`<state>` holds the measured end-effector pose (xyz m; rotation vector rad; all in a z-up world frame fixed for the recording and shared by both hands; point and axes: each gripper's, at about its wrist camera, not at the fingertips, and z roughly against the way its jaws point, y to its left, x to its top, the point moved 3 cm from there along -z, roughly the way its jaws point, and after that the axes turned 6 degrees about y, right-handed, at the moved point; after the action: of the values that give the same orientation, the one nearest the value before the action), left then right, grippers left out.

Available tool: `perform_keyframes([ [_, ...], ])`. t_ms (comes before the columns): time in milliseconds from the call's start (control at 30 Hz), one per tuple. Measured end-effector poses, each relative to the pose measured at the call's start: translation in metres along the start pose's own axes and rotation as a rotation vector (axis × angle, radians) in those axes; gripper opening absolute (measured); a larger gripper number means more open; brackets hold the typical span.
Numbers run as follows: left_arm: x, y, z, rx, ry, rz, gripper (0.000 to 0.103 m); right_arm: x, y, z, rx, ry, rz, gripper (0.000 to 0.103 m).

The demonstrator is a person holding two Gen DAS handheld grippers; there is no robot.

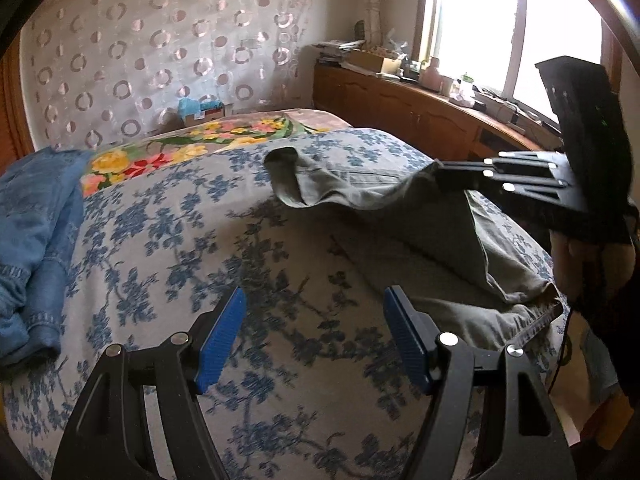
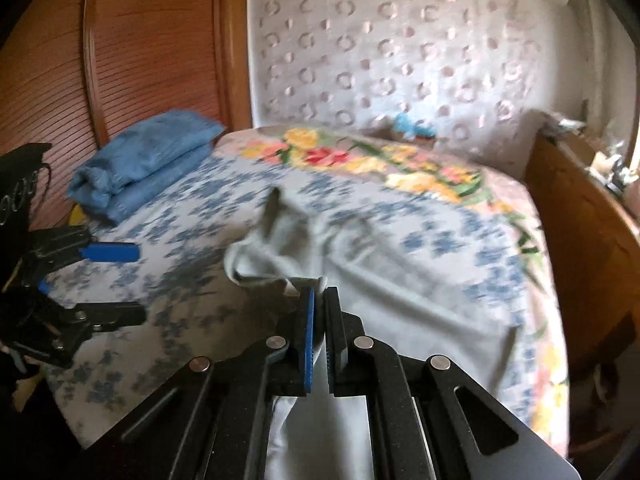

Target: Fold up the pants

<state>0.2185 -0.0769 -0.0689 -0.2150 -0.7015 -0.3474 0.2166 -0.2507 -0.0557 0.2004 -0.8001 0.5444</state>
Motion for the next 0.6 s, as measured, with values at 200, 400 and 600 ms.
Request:
perform_keyframes([
  [200, 0.009, -0.013, -0.006, -0.003, 0.008, -0.024, 0.072, -0.008, -0.035, 0.001, -0.064, 0.016, -0.04, 0.004],
  [400, 0.015, -0.021, -0.008, -0.005, 0.0, -0.036, 0.072, -0.006, -0.053, -0.015, -0.117, 0.043, -0.066, 0.004],
  [600, 0.016, -0.028, -0.014, -0.004, 0.014, -0.04, 0.072, 0.0, -0.071, -0.019, -0.161, 0.069, -0.09, 0.004],
])
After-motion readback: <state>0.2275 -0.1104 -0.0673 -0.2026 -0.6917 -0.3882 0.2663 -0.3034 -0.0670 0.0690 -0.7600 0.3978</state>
